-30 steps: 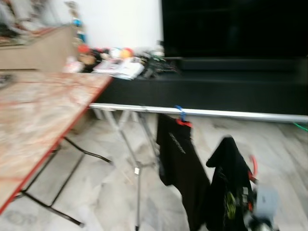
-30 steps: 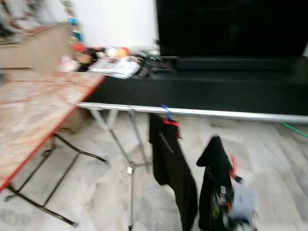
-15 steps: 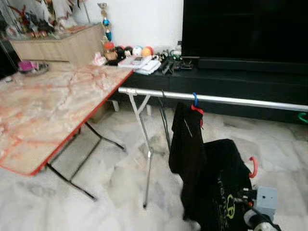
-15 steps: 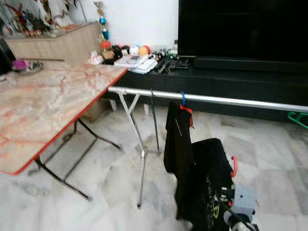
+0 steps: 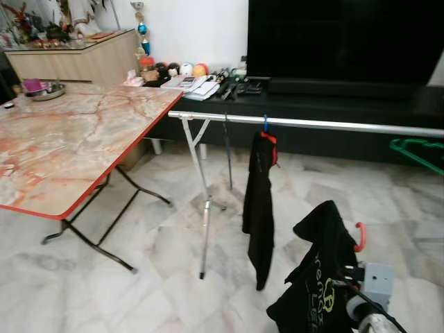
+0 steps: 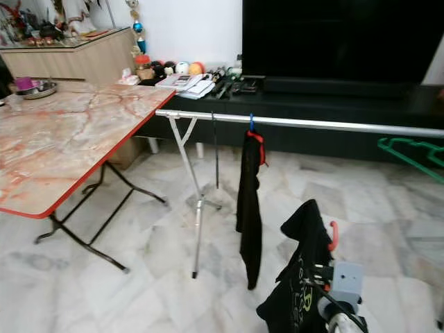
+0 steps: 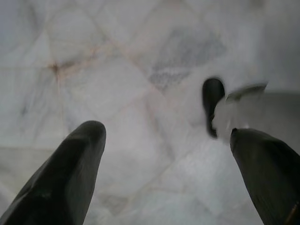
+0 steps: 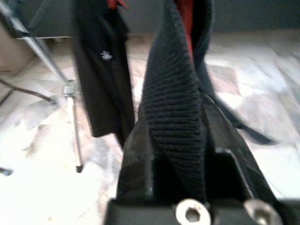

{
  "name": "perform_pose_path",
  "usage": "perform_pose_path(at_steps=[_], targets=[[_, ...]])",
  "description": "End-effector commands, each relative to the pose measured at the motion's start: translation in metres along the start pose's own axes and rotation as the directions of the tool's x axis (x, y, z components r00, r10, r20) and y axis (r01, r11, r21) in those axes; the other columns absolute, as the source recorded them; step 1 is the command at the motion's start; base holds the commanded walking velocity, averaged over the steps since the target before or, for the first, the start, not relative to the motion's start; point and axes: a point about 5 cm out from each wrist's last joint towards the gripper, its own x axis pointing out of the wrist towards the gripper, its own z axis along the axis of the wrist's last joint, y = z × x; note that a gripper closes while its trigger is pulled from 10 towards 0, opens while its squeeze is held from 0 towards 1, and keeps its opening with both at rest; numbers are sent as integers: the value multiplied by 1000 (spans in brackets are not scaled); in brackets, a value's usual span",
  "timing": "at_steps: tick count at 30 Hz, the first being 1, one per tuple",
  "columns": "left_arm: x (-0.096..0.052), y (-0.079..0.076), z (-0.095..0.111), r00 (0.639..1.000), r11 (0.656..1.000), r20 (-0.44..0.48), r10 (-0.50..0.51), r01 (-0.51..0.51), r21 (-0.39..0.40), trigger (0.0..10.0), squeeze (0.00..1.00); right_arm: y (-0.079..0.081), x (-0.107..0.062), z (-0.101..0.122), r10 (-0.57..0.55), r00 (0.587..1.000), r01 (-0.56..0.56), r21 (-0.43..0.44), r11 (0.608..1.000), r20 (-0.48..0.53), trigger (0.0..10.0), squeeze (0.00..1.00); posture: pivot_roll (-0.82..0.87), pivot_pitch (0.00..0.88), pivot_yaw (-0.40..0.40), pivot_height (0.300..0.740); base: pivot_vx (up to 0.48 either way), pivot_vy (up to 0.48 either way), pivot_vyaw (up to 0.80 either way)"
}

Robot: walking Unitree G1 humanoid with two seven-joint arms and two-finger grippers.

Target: Hang hanger

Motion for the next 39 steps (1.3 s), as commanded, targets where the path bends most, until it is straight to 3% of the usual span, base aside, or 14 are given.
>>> perform_pose_path(at_steps=[1, 13, 25, 39], targets=[[-1, -1, -9, 999, 1000, -33, -2, 1, -30, 10000, 0, 3, 7, 12, 14, 998, -14, -7, 1000, 56, 10000, 0, 76, 0, 31, 740, 0, 480, 0], [-1, -2, -9, 999, 1000, -36, -13, 13, -5, 10000, 0, 0, 7, 18, 5, 997, -4, -15, 1000, 78, 10000, 0, 58, 0, 40, 740, 0, 478, 0], [-1, 1, -8, 999, 1000, -34, -7, 8, 10, 10000, 0, 0, 9, 19, -3, 997, 4, -11, 1000, 80, 10000, 0, 61, 0, 47, 740, 0, 0, 0], [-1, 1, -7, 999, 1000, -32, -10, 10, 19, 10000, 0, 2, 10, 19, -5, 996, 5, -5, 1000, 85, 10000, 0, 67, 0, 52, 740, 0, 465, 0]])
